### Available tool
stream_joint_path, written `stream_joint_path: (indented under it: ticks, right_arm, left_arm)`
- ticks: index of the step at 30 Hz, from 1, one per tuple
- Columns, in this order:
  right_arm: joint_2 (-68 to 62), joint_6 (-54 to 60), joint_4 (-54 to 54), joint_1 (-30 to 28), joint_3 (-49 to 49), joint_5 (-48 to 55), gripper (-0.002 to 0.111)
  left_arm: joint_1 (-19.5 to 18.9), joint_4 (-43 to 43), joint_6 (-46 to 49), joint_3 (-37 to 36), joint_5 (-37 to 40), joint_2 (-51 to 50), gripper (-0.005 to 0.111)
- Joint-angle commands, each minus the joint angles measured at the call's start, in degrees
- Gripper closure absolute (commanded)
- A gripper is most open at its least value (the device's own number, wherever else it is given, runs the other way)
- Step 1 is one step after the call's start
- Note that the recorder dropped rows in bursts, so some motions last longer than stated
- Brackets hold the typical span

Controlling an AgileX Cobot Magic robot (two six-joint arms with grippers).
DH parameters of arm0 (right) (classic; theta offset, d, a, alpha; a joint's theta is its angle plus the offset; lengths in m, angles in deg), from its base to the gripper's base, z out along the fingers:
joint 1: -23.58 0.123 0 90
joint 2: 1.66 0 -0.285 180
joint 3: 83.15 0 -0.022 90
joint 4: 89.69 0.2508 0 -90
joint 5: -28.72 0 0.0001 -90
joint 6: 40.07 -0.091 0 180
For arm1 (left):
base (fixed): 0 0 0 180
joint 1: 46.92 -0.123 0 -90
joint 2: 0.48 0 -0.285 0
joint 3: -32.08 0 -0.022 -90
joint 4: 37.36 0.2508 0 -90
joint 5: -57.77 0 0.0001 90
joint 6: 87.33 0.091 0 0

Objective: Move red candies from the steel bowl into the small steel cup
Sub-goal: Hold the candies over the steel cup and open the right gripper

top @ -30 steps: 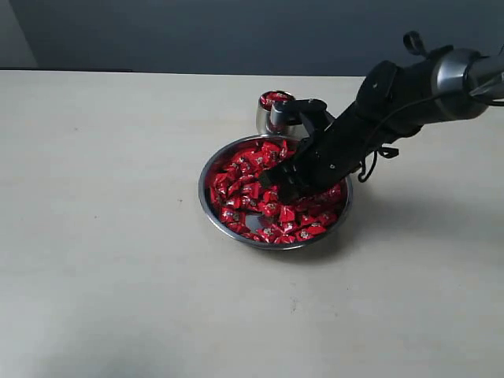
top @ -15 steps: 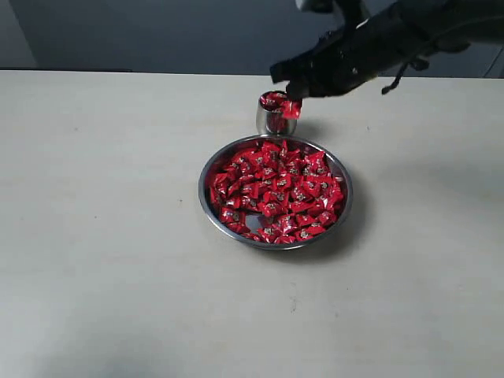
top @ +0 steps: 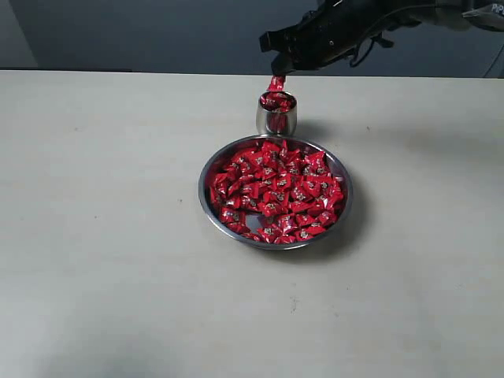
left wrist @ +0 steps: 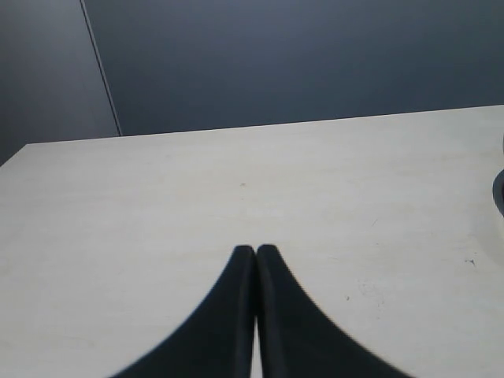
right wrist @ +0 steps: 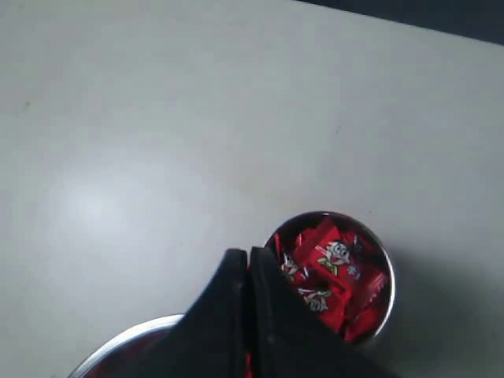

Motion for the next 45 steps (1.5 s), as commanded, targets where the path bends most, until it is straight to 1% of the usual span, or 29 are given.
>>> stream_joint_path:
  ticks: [1, 3, 7, 11, 18, 28, 39, 45]
  right_arm:
    - [-1.10, -1.58, -2.85, -0.32, -2.01, 0.40, 0.109]
    - [-1.34, -3.25, -4.93, -0.64, -2.01, 0.11, 0.109]
    - [-1.78, -4.22, -5.17, -1.99, -2.01, 0.38, 0.109]
    - [-1.78, -3.83, -3.14, -3.23, -2.01, -0.21, 0.109]
    - [-1.78, -2.98, -2.78, -3.58, -2.01, -1.63, 0.109]
    - [-5.22, 3.19, 7.00, -3.58, -2.01, -1.66, 0.109]
    - [-9.40, 7.15, 10.05, -3.58, -2.01, -3.42, 0.109]
    - [-9.56, 8.88, 11.32, -3.58, -2.01, -3.44, 0.109]
  left_arm:
    - [-0.12, 0.11, -0.10, 0.48, -0.27, 0.27, 0.106]
    - [-0.12, 0.11, -0.10, 0.48, -0.27, 0.27, 0.106]
    - [-0.12, 0.11, -0.10, 0.48, -0.27, 0.27, 0.106]
    - [-0.12, 0.11, -0.10, 0.48, -0.27, 0.27, 0.106]
    - [-0.12, 0.11, -0.10, 0.48, -0.27, 0.27, 0.106]
    - [-0.12, 0.11, -0.10, 0.48, -0.27, 0.27, 0.106]
    - [-0.12, 0.11, -0.10, 0.48, -0.27, 0.27, 0.106]
    - [-0.12, 0.11, -0.10, 0.48, -0.27, 0.27, 0.106]
